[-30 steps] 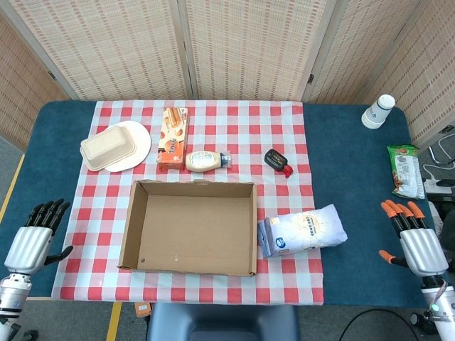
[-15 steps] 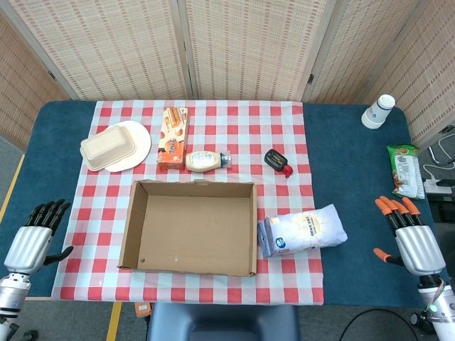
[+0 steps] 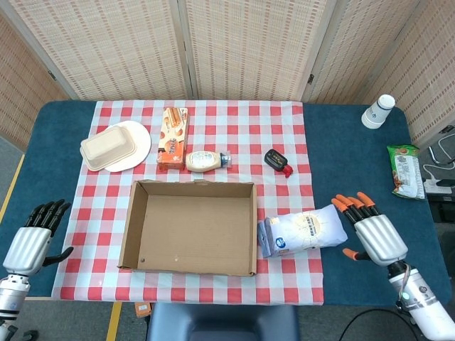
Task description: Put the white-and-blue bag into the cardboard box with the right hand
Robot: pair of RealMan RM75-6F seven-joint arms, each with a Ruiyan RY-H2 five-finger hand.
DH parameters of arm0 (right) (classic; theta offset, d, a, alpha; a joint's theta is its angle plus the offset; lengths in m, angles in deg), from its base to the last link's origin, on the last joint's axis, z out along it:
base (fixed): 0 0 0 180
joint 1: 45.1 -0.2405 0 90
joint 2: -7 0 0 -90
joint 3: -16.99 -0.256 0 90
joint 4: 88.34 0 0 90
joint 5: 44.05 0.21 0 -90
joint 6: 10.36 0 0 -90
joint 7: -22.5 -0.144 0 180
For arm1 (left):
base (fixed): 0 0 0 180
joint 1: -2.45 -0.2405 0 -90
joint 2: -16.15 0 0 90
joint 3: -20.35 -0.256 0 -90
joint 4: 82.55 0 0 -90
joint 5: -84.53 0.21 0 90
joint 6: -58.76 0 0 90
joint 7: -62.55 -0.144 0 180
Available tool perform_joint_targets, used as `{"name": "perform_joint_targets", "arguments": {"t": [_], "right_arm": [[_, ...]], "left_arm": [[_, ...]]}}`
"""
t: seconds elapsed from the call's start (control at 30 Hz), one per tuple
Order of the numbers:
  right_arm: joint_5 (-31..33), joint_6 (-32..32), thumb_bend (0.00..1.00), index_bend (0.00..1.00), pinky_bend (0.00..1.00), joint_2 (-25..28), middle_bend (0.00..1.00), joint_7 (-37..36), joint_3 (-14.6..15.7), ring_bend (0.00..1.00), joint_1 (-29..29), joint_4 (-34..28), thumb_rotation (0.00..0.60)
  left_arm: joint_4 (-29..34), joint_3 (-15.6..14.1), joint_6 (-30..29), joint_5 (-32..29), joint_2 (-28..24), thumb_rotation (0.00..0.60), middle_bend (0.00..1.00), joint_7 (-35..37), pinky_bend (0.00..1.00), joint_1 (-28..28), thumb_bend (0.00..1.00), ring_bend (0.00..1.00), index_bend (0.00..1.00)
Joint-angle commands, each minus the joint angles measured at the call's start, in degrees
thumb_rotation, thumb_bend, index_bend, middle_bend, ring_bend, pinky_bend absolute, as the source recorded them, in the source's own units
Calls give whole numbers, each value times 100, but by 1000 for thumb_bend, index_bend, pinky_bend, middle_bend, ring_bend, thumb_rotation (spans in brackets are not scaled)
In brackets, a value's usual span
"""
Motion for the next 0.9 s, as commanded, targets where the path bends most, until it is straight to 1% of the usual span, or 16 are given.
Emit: {"name": "perform_joint_targets", "arguments": {"t": [0.03, 0.17, 0.3, 0.6, 0.9], "right_arm": [[301, -475, 0, 0, 0, 88, 18, 291, -55, 0, -269, -297, 600], [593, -771, 0, 0, 0, -15, 2, 486, -125, 0, -454, -327, 600], [818, -1041, 0, 0, 0, -168, 0, 507, -164, 0, -624, -229, 600], [1016, -1416, 0, 0, 0, -497, 0, 603, -181, 0, -940, -67, 600], [1353, -1814, 0, 0, 0, -871, 0, 752, -193, 0, -1256, 202, 600]], "left_arm": [[-1, 2, -17, 12, -4, 600, 0, 23, 71, -5, 199, 0, 0], [-15, -7, 17, 12, -4, 600, 0, 48, 71, 4, 199, 0, 0], [-14, 2, 18, 0, -14, 600, 0, 84, 71, 4, 199, 0, 0], [-34, 11, 66, -42, -24, 600, 0, 123, 71, 12, 199, 0, 0], [-36, 17, 60, -33, -51, 600, 0, 211, 71, 12, 200, 0, 0]]}}
